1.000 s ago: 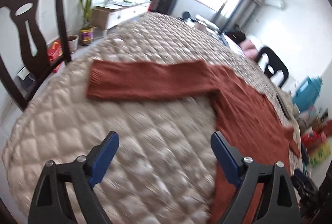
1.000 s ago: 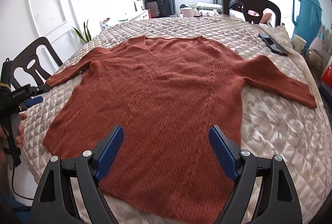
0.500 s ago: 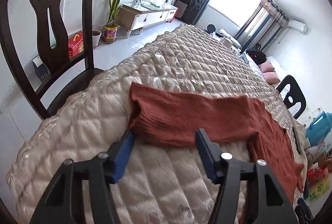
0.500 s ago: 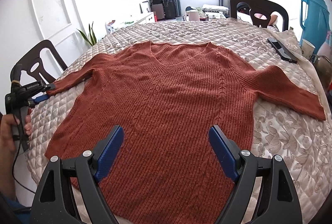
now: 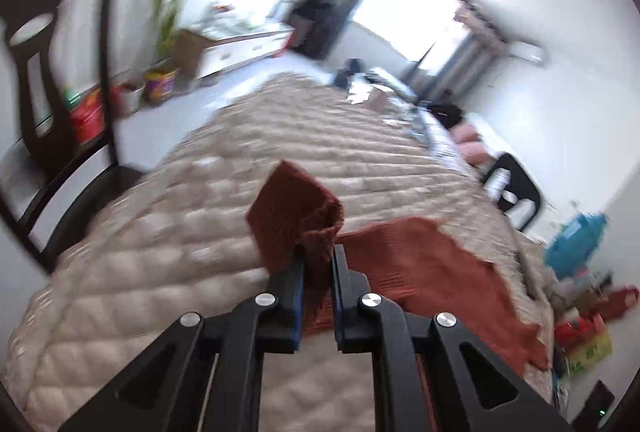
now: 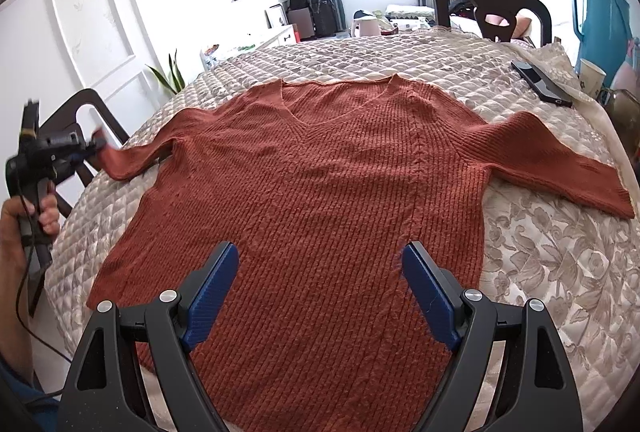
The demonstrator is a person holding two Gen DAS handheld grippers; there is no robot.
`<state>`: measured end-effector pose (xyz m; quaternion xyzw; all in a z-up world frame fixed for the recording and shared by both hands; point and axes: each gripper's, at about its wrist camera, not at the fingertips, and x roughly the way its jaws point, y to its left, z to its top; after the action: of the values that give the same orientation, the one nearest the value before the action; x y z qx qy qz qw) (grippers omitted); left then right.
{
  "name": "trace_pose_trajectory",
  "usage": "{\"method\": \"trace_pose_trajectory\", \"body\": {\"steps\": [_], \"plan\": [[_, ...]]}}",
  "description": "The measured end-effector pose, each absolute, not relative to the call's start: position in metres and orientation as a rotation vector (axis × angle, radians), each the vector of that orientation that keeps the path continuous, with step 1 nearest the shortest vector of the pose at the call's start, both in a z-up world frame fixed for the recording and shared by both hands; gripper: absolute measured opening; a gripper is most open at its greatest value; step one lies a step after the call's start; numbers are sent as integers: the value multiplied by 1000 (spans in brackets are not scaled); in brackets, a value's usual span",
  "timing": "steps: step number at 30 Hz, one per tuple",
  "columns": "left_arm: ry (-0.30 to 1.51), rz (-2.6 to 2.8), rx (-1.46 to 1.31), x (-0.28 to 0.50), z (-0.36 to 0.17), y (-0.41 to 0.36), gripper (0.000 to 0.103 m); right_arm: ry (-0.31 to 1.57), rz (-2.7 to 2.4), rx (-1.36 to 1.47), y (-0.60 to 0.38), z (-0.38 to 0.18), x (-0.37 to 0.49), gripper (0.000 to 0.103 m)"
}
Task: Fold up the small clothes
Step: 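Grasp the sweater sleeve cuff with the left tool and lift it, then fold the held sleeve across the sweater body and open the left tool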
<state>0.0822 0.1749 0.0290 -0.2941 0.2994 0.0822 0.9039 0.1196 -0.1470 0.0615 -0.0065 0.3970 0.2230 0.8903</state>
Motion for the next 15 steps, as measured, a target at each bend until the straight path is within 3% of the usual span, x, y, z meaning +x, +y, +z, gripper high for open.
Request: {"method": "trace_pose_trajectory", "body": {"steps": [7,15], "plan": [[640,-102,-468,144,65,73,13,831,441,30,-160,59,120,84],[796,-394,-373,187,29,-38,14,848,421,142,-187,54,123,81]]}}
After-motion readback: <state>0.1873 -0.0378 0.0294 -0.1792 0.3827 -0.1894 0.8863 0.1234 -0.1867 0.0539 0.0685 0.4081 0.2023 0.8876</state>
